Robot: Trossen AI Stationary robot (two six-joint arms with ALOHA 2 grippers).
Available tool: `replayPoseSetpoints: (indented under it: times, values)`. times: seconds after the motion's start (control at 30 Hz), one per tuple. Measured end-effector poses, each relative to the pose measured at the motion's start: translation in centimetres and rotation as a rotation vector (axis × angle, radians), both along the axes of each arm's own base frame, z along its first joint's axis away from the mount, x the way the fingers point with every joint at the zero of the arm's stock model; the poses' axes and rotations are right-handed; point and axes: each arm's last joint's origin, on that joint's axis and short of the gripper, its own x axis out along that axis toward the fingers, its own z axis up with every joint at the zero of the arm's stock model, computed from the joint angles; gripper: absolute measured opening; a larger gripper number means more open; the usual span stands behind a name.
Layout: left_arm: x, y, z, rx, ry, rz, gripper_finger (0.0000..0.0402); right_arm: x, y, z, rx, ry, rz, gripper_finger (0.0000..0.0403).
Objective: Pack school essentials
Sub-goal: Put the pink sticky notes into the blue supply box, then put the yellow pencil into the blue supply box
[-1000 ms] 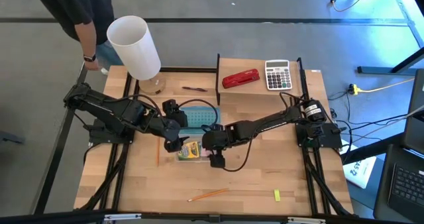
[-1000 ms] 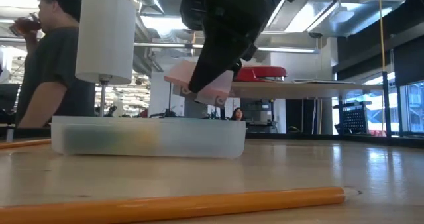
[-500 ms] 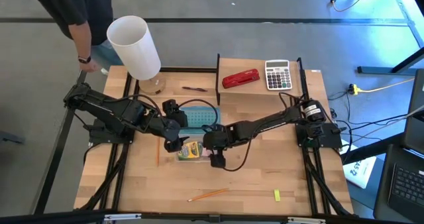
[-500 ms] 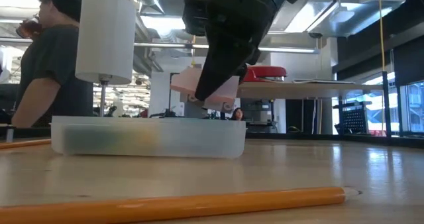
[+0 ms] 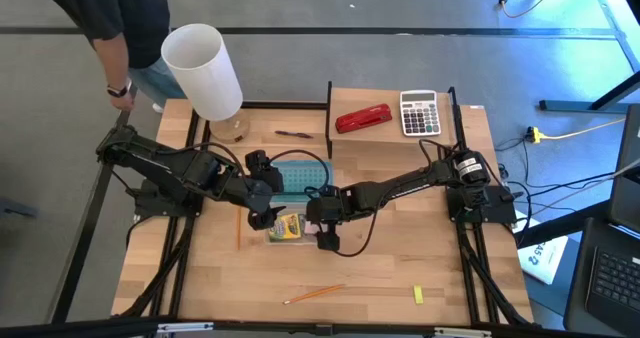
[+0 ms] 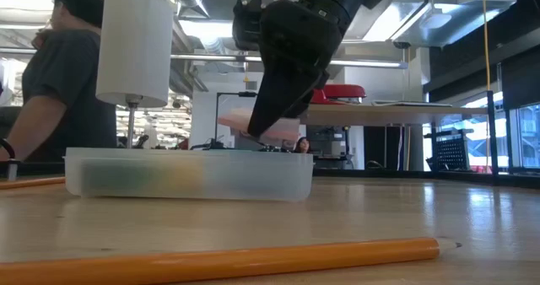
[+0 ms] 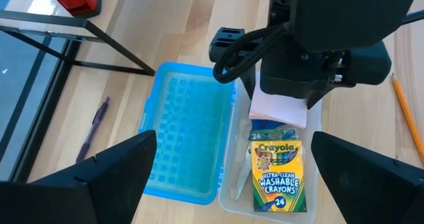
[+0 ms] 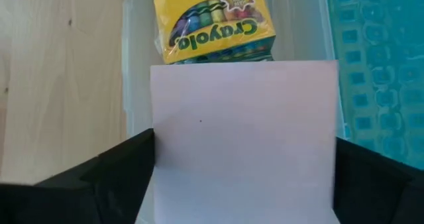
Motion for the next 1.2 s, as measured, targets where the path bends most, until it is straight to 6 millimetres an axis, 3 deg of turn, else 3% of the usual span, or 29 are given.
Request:
replayPoseSetpoints:
  times: [0.37, 0.67, 0.77, 0.87, 1.0, 1.2]
  values:
    - [0.0, 0.0, 0.0, 0.0, 0.0, 0.0, 0.0396, 0.2, 0.1, 0.2, 0.014, -0.017, 0.018, 0.0399]
    - [0.0, 0.0, 0.0, 0.0, 0.0, 0.0, 0.0396, 1.0, -0.9, 1.8, 0.11, -0.03, -0.09, 0.0396]
    - [0.0, 0.0, 0.0, 0.0, 0.0, 0.0, 0.0396, 1.2, -0.8, 2.6, 0.178, -0.01, -0.053, 0.0396]
    - [0.0, 0.0, 0.0, 0.0, 0.0, 0.0, 0.0396, 1.5, -0.3, 3.8, 0.218, -0.03, 0.097, 0.0396]
    - [0.0, 0.0, 0.0, 0.0, 0.0, 0.0, 0.0396, 1.1, 1.1, 5.4, 0.182, 0.006, 0.161, 0.0396]
    - [0.0, 0.0, 0.0, 0.0, 0.0, 0.0, 0.0396, -0.5, 3.4, 7.0, 0.113, 0.118, 0.283, 0.0396]
